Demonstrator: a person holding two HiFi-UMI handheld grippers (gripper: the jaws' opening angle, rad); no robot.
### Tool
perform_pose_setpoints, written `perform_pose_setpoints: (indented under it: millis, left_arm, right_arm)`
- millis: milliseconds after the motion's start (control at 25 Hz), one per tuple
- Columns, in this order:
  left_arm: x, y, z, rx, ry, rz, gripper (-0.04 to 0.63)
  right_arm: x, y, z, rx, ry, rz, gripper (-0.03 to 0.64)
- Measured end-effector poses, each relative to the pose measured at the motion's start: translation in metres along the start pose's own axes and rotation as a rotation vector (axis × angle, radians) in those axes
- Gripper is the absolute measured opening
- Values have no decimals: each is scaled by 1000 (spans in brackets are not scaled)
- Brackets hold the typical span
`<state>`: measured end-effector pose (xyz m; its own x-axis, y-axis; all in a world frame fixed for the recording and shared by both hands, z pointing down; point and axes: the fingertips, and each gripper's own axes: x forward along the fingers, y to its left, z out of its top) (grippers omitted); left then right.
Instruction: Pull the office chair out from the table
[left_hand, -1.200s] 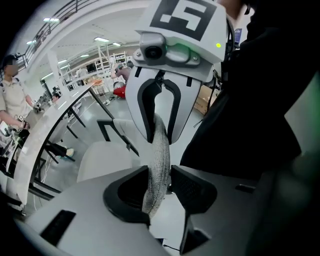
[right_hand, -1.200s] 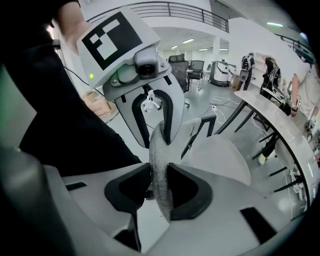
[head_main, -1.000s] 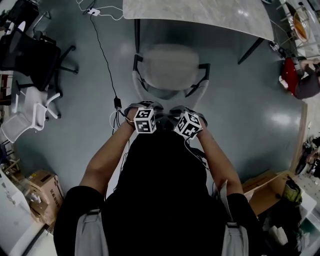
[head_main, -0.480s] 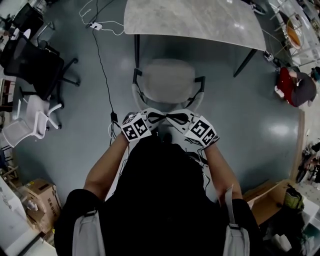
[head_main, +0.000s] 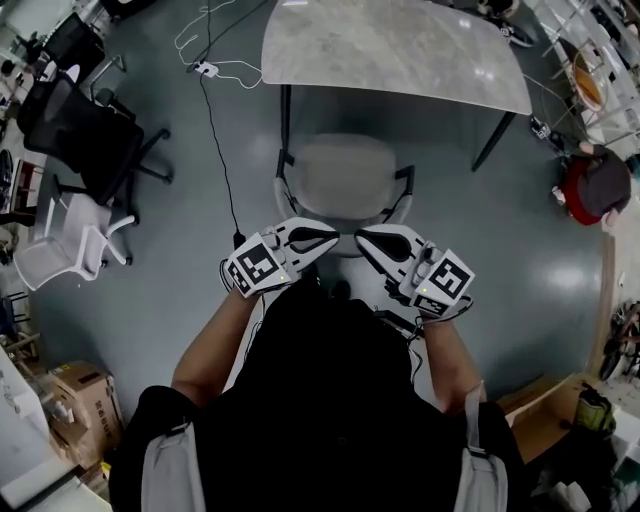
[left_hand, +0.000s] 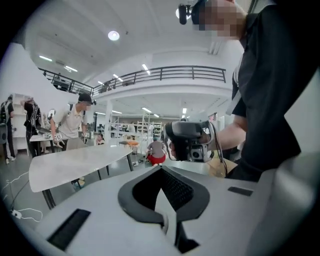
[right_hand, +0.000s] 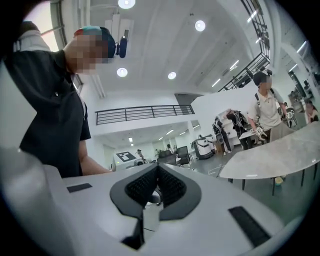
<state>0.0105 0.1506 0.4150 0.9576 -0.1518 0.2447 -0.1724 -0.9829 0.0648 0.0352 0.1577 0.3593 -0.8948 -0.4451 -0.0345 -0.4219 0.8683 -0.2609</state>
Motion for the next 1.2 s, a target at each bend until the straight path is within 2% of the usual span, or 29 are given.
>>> perform_pose_setpoints:
  millis: [320,520,680,880,1200]
  left_arm:
    - [-38,-1,64,-135,-248,-14,11]
    - [-51,13,72,-101,-253,-24,11]
    - [-62,20,84,-94,-303,-17,11]
    - [-59,19,88,-29,-296,-28,11]
    - [-59,14,79,-66,-266,-81,11]
  right_arm:
    - [-9,7,31,-49,-61,-59,18]
    - [-3,1,39,-61,-80,-103,18]
    - [10,6,36,-77,-66,-118,18]
    - [19,10,28,-109,-33,-134,18]
    - [22,1,23,-111,-14,-183,18]
